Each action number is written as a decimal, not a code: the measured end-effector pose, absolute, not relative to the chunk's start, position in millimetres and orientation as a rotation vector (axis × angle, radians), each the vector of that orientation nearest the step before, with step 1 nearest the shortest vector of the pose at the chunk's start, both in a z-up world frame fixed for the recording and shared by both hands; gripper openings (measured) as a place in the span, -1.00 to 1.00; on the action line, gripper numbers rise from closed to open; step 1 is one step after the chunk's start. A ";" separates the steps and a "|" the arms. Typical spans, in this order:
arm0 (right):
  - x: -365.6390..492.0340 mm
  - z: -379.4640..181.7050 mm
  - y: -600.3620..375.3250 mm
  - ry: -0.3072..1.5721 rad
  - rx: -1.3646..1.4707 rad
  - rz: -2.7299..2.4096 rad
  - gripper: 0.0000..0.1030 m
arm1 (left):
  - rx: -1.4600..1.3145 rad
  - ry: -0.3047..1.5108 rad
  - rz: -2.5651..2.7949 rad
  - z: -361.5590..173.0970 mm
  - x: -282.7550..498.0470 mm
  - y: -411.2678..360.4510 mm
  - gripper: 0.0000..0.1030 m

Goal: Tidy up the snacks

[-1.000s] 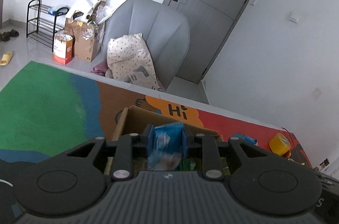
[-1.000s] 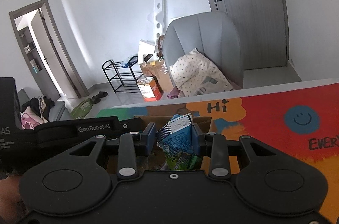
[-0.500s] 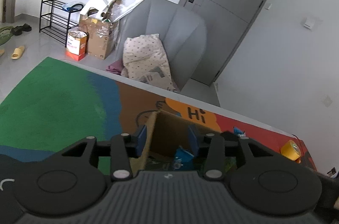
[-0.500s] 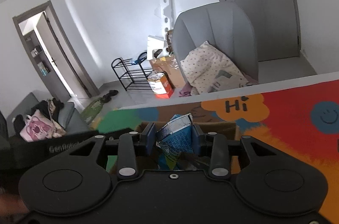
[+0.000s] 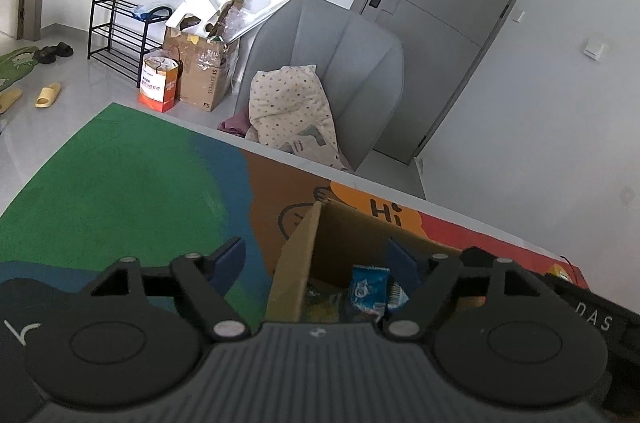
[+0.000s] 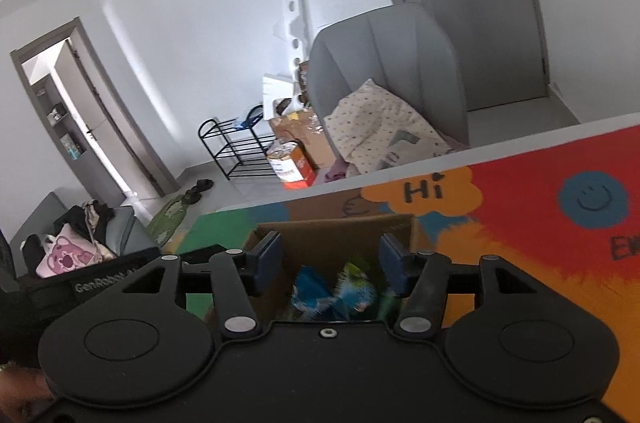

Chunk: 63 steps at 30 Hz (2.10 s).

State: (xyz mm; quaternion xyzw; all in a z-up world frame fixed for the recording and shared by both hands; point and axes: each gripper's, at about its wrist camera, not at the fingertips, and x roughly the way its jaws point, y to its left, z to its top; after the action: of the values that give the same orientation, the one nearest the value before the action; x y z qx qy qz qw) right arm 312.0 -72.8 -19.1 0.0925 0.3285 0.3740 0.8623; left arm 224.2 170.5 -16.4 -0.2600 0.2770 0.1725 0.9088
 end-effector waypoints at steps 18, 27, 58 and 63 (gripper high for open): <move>280.6 -8.5 -141.3 0.638 0.200 0.680 0.73 | -0.421 0.614 0.292 -3.4 209.9 115.0 0.86; 264.7 -9.3 -169.4 0.617 0.210 0.623 0.96 | -0.331 0.646 0.251 -0.4 197.2 82.8 0.96; 178.1 -4.4 -236.4 0.568 0.183 0.567 1.00 | -0.187 0.634 0.182 8.0 115.9 8.0 0.99; 159.1 -1.3 -244.3 0.549 0.171 0.573 1.00 | -0.180 0.623 0.184 6.4 96.9 -1.9 0.99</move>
State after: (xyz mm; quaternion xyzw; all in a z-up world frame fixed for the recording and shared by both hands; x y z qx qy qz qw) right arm 159.1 -244.3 -1.3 0.0831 0.2672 0.2787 0.9187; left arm 96.9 -1.9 6.4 -0.0884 0.3056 0.0904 0.9437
